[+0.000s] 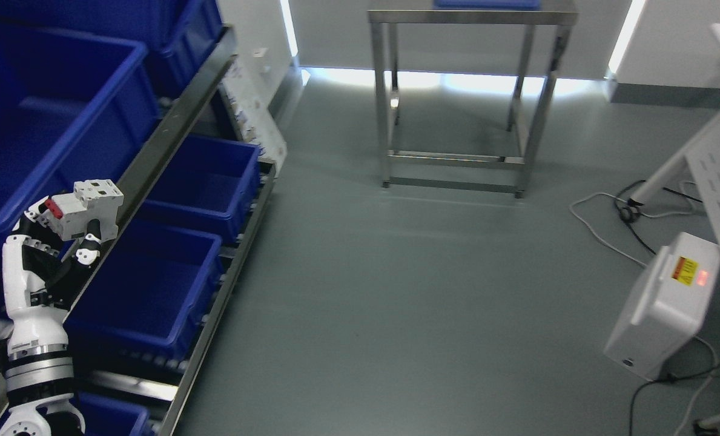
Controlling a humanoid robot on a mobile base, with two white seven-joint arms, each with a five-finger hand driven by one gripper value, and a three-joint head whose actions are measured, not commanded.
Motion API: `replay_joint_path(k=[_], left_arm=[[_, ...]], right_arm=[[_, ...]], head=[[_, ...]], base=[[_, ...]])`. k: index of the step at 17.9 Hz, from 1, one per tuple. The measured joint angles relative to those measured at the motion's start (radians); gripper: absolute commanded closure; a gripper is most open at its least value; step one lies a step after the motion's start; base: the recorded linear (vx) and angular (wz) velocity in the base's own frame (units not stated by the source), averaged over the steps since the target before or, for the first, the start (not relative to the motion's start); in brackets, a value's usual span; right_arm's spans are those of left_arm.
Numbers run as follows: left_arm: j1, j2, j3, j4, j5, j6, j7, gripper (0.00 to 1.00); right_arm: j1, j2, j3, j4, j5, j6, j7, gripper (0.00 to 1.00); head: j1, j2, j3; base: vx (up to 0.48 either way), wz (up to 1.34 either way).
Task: Place circuit breaker on shelf
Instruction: 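Carry the breaker in the left hand while turning to the bin shelf, then move the left hand over the upper blue bin and lower the breaker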
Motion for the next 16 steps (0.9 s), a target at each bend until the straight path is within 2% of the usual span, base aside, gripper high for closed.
replay_joint_path(k=[4, 10, 16], left_arm=[[-0.104, 0.000, -0.017, -0.001, 0.000, 0.060, -0.006, 0.95], [-0.329, 0.000, -0.067, -0.001, -0.049, 0.301, 0.005, 0.95], [-0.465, 0.000, -0.110, -0.001, -0.119, 0.552, 0.003, 0.95]], right_arm=[[0.000, 0.000, 0.000, 0.000, 0.000, 0.001, 0.004, 0.00], [0.000, 0.000, 0.000, 0.000, 0.000, 0.001, 0.000, 0.00], [0.000, 0.000, 0.000, 0.000, 0.000, 0.001, -0.003, 0.00]], head=[[0.0000, 0.000, 0.000], [0.0000, 0.000, 0.000], [0.0000, 0.000, 0.000]], base=[[-0.213, 0.81], [-0.090, 0.77], [0.048, 0.50]])
